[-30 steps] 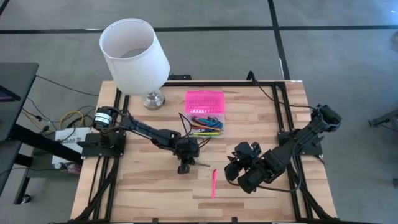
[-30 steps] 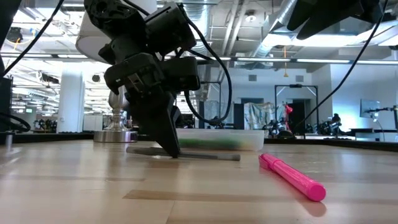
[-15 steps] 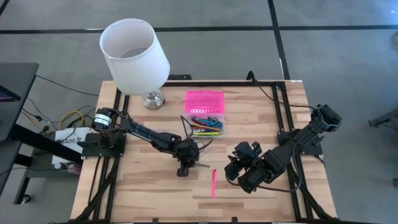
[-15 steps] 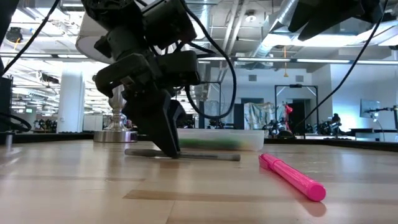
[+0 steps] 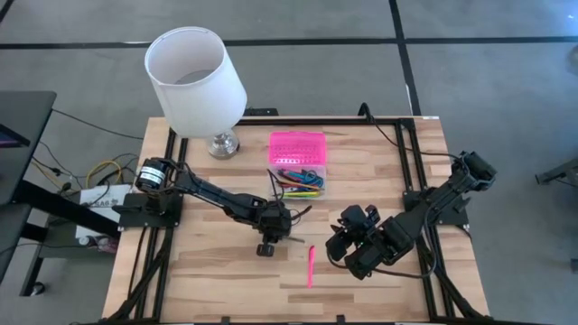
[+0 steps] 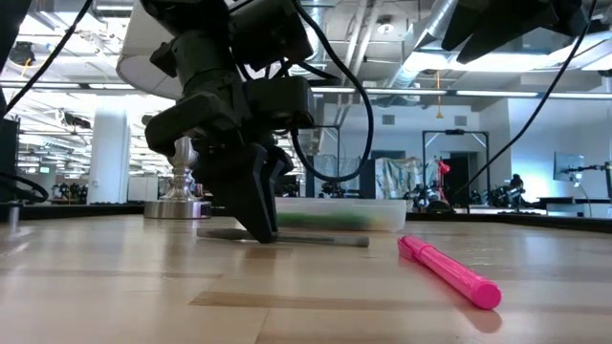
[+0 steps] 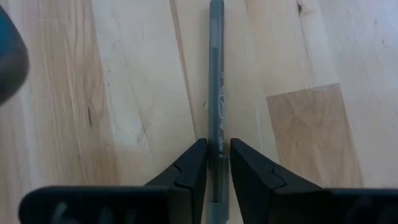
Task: Pick & place school supplies into a supply box
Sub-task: Put the gray pen into the pink supply box
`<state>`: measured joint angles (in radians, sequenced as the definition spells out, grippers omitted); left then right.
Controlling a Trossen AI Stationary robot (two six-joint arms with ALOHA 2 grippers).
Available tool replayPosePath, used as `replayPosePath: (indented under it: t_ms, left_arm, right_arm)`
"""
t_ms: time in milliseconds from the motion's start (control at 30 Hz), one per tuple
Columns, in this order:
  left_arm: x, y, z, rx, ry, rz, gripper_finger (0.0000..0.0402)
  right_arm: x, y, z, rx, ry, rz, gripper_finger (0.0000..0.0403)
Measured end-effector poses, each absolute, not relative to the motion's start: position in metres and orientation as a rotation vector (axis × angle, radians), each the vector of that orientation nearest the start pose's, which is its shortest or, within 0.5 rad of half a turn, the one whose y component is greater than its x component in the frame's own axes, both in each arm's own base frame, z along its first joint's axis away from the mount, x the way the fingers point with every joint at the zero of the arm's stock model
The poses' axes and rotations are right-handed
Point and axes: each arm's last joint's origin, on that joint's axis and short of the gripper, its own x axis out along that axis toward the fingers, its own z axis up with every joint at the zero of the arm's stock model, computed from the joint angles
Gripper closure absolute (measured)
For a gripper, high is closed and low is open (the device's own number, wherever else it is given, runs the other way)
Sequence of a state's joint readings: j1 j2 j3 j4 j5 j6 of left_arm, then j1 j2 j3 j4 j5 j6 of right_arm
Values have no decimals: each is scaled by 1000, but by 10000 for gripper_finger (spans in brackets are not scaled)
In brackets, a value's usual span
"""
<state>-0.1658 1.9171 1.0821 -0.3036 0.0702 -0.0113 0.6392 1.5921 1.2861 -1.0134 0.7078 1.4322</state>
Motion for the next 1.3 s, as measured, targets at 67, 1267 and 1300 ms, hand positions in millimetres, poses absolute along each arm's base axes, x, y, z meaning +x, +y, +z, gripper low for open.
replayPosePath:
  t_ms: [67, 1267, 1300]
  left_arm:
    - [354, -61, 123, 47, 1141, -200, 340]
    - [386, -42, 173, 157, 1121, -150, 381]
    - [389, -38, 178, 159, 1106, -144, 381]
  right_arm:
    - [252, 164, 264, 485, 725, -706, 285]
    - [251, 164, 264, 480, 724, -708, 285]
    - [251, 164, 264, 480, 724, -707, 285]
